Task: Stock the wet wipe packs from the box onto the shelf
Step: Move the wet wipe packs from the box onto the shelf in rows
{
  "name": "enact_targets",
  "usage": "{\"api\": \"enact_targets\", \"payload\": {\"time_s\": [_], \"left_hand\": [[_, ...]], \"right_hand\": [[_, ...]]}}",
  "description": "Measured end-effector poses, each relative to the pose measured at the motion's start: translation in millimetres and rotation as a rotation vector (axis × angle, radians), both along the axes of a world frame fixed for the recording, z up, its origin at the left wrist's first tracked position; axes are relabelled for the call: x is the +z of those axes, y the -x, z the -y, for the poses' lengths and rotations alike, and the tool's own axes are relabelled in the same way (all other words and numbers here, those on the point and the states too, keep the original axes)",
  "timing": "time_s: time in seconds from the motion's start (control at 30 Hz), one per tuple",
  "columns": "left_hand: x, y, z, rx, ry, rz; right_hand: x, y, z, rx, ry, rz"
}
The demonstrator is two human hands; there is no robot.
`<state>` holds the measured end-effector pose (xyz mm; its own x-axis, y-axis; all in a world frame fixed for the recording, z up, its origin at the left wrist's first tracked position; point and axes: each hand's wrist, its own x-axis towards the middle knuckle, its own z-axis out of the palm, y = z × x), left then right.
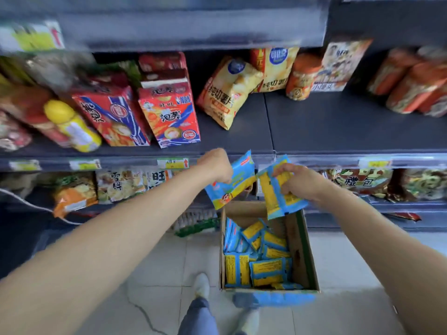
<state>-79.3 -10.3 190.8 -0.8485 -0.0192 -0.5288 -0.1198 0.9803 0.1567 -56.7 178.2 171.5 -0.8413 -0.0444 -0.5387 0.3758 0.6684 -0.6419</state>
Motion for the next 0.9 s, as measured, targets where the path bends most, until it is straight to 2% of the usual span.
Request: {"api": "enact_targets", "payload": {"time_s": [0.13, 0.27, 0.37, 0.5, 0.6, 0.73, 0.9], "left_hand": [[69, -9, 23, -0.021, 0.011, -0.09], [142, -30, 45, 0.028, -0.058, -0.193], [186, -41, 64, 0.092, -0.166, -0.303], [225, -51, 96, 0.096, -0.156, -0.473], [247, -52, 127, 0.173, -0.209, -0.591], [272, -43, 173, 0.212, -0.26, -0.669], [293, -16, 232, 0.24, -0.243, -0.764]], "right_hand": [[79, -6, 17, 0.182, -0.056, -0.116], [144, -8, 32, 0.245, -0.019, -0.272], [182, -10, 44, 0.237, 0.068, -0.363], [235, -15, 61, 0.326, 0.291, -0.308], [263, -8, 77, 0.414, 0.217, -0.389], [289, 18, 113, 0.317, 0.17, -0.546], [314, 56, 176, 0.292, 0.047, -0.557]]}}
